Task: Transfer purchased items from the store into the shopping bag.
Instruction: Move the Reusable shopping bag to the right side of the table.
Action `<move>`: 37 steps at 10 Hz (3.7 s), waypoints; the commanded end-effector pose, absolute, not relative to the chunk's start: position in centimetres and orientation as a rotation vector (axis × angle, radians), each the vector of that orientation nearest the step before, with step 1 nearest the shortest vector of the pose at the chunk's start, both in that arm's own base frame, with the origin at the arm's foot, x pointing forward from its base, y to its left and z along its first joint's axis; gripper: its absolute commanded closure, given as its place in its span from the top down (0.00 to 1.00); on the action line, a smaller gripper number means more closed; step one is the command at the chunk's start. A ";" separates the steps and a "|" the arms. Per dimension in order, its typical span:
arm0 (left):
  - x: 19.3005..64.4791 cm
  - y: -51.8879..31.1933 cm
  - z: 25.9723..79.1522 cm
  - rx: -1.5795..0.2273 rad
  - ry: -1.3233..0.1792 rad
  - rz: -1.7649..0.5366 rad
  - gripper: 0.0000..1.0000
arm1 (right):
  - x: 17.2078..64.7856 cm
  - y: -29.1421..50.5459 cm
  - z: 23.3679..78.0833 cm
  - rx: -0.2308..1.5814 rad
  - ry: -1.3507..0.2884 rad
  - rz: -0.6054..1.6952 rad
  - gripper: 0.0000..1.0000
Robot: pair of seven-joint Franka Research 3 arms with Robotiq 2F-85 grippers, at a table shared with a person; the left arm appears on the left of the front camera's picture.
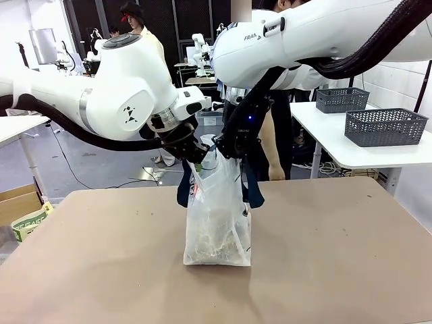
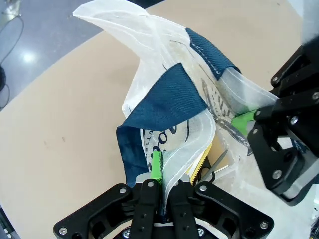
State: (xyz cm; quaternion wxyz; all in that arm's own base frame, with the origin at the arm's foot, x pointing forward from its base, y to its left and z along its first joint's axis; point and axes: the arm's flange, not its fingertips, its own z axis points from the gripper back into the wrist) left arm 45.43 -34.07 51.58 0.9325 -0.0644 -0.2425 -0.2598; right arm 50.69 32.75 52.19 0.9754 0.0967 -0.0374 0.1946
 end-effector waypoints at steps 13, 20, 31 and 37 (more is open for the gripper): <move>42.7 -34.8 53.2 -0.292 -0.613 -0.639 1.00 | 52.2 34.5 52.2 0.250 -0.051 0.262 0.00; 41.0 -33.2 54.6 -0.375 -0.607 -0.659 1.00 | 52.4 34.6 51.9 0.232 -0.049 0.262 0.00; 40.8 -34.5 54.3 -0.470 -0.574 -0.747 1.00 | 52.7 34.8 51.8 0.244 -0.051 0.277 0.00; 40.8 -34.2 54.6 -0.511 -0.580 -0.743 1.00 | 52.9 36.1 51.6 0.232 -0.051 0.303 0.00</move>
